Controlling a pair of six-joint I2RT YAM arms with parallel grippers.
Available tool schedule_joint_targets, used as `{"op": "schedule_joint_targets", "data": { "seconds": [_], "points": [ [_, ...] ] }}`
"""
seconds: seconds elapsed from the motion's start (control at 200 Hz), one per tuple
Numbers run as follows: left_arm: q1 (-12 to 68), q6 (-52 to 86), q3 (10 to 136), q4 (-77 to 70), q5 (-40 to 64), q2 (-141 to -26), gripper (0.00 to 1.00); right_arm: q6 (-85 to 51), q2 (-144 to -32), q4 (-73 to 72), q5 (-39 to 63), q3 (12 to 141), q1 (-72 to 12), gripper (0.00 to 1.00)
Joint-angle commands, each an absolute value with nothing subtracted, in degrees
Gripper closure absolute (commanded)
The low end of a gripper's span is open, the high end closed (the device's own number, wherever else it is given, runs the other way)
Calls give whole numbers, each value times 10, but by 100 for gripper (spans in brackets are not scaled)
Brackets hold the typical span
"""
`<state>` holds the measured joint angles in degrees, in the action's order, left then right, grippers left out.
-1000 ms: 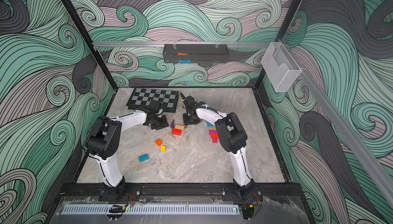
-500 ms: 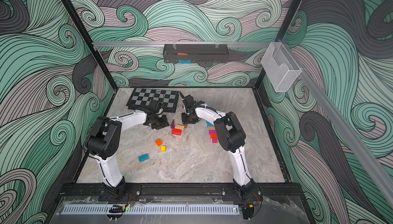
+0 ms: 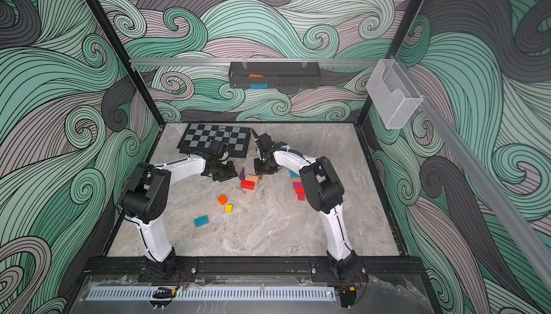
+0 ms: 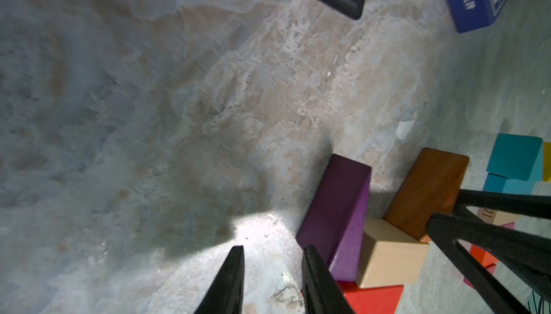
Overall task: Assemble a carrot with building blocks
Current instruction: Adjust the building block at the center of the board.
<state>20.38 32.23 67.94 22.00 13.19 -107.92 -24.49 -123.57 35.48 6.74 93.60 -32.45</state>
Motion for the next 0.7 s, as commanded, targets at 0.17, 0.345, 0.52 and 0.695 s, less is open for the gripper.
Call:
{"op": "schedule_joint_targets", "data": {
  "seconds": [0.17,0.345,0.52,0.695],
  "points": [
    [205,330,671,208,146,-1091,65,-254,-1249,359,80,944,-330,61],
    [205,331,668,206,145,-1089,65,-258,-1249,358,81,947,-330,63],
    [205,328,671,211,143,-1086,64,-272,-1253,359,75,954,-330,64],
    [205,324,671,213,139,-1081,61,-285,-1249,358,72,955,-330,52]
  ]
}}
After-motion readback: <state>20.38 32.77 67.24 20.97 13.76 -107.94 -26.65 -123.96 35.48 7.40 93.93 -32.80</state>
